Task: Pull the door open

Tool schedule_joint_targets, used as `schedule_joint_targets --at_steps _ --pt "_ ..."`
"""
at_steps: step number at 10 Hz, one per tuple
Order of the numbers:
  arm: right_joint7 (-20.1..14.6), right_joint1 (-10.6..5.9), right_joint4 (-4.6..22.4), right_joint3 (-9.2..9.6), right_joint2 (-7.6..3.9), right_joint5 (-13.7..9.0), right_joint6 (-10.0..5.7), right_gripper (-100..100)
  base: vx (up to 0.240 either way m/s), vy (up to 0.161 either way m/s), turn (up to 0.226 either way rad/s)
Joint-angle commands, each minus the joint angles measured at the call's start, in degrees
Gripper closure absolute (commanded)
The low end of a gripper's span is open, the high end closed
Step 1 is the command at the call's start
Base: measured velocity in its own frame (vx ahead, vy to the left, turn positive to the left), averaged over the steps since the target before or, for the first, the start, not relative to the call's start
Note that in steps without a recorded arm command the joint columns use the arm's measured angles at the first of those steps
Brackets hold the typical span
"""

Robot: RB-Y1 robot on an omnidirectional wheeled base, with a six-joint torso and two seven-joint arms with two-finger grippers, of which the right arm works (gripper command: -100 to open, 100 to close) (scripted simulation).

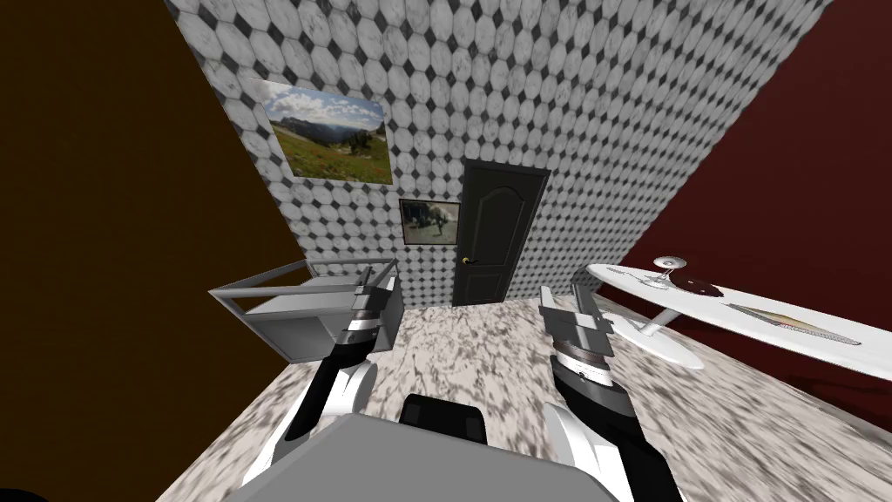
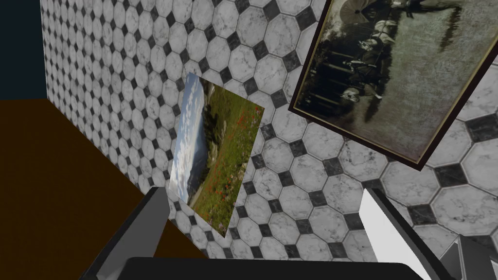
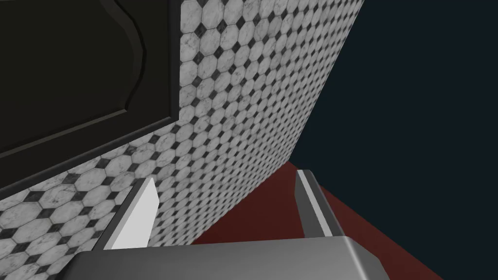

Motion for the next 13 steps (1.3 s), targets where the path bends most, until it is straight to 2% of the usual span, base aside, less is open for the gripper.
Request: schedule_joint_targets --at_steps 1,5,8,13 --pt "-0.06 -0.65 1.96 -0.07 -0.56 -0.01 -0.13 -100 0.063 0.002 0.06" --pt "-0.18 -2.05 6.24 -0.22 -1.63 -0.03 -0.41 -100 0.111 -0.009 0.052" --pt "-0.32 -3.7 11.24 -0.39 -2.76 -0.06 -0.73 -100 0.113 -0.01 0.068" --pt "-0.49 -5.69 17.3 -0.6 -4.03 -0.1 -1.13 -100 0.103 -0.017 0.056"
